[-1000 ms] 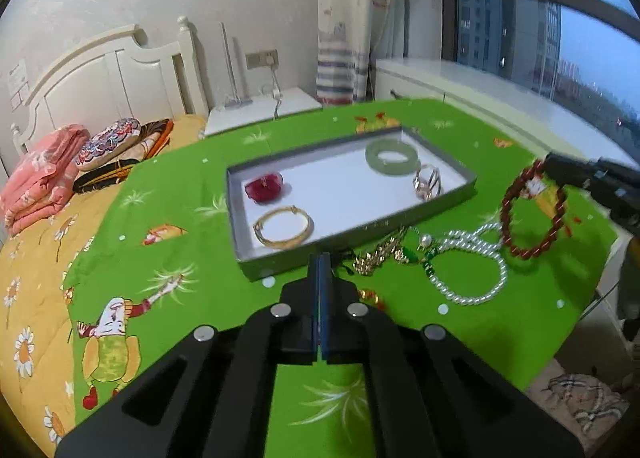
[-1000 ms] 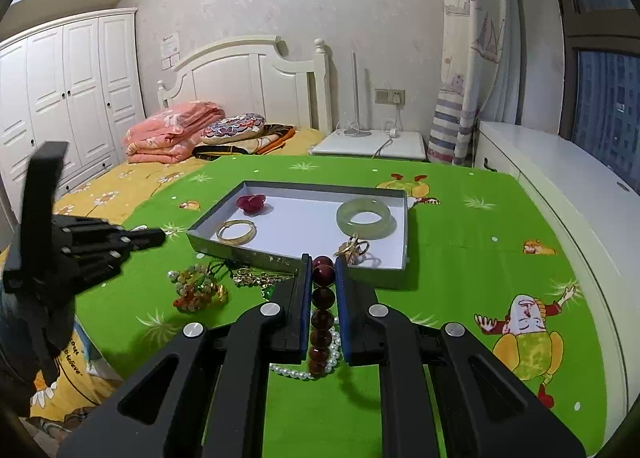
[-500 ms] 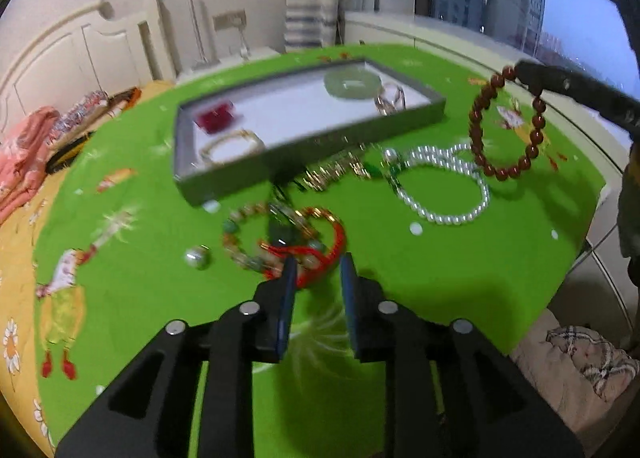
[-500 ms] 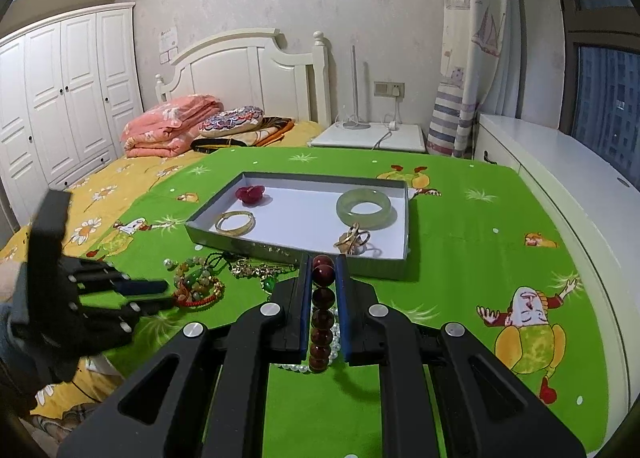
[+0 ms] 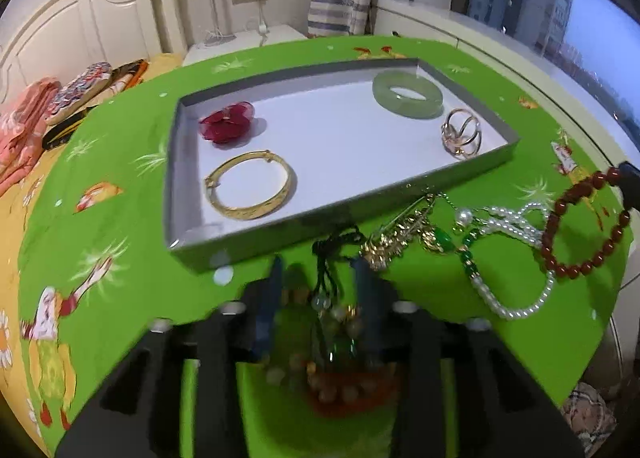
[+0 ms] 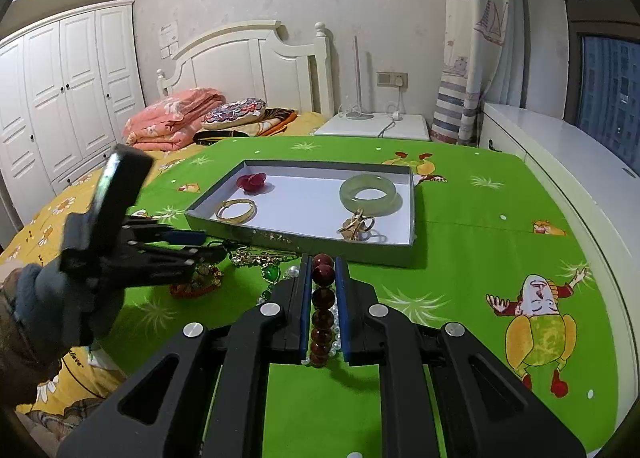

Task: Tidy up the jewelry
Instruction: 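Grasp the green pendant necklace with the left tool while the right tool lifts the bracelet, then lower the green pendant into the tray with the left tool while the right tool holds the bracelet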

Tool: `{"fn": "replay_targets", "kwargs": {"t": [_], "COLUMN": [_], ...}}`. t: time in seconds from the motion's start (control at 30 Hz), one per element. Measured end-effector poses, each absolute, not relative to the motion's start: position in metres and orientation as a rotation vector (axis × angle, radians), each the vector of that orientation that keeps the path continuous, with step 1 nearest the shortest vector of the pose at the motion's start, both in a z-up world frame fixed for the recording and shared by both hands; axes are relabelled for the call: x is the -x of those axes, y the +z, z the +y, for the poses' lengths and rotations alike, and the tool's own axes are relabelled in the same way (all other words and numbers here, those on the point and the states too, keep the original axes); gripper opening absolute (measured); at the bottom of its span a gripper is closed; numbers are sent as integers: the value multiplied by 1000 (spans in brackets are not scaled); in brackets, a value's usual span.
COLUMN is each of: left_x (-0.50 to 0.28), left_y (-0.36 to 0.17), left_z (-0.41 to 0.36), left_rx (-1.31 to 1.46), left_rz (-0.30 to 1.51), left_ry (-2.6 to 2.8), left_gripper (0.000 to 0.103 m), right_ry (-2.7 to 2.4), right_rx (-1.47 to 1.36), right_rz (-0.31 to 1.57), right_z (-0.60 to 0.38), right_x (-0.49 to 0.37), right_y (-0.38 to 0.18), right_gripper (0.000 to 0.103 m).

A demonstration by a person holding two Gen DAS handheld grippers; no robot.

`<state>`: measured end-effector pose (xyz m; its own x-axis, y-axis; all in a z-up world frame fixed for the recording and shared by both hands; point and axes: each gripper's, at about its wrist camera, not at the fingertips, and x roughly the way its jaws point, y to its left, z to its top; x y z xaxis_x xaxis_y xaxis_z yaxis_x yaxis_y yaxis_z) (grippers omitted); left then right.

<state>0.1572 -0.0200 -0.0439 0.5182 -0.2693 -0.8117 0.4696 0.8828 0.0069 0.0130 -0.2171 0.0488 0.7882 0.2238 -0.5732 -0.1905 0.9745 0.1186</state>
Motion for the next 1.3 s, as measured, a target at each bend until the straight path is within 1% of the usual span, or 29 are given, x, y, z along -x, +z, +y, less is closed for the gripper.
{"fn": "replay_targets", "kwargs": {"t": [0.03,0.07,0.2,0.47,0.63,0.9,1.3], "left_x": [-160,-161,-152,-128,-121,-129,-152], "left_y": [-46,-46,-29,40,59,63,43], "left_z": [-23,-25,-23,-9,-12,-17,-14], "left_rx": [-250,-265,-275,-244,-246,-239,-219], "left_rz": [932,937,876,744,709,696,737], "left_ry": [-459,-476,-475,-509,-519,-514,-493], "left_gripper": [11,5,4,4,4,4,4], "right_ry": [222,221,219,224,234,238,251], "right_rx": [-57,-59,-63,-55,-46,-1,22], "right_rz": [626,629,633,599,582,568,563], "right_z": [-218,-218,-219,-218,-218,-210,-202], "right_x": [-13,-13,-13,-9,-10,-26,-65], "right_y": [48,47,45,56,67,80,90], "right_gripper": [13,13,13,13,13,13,13]}}
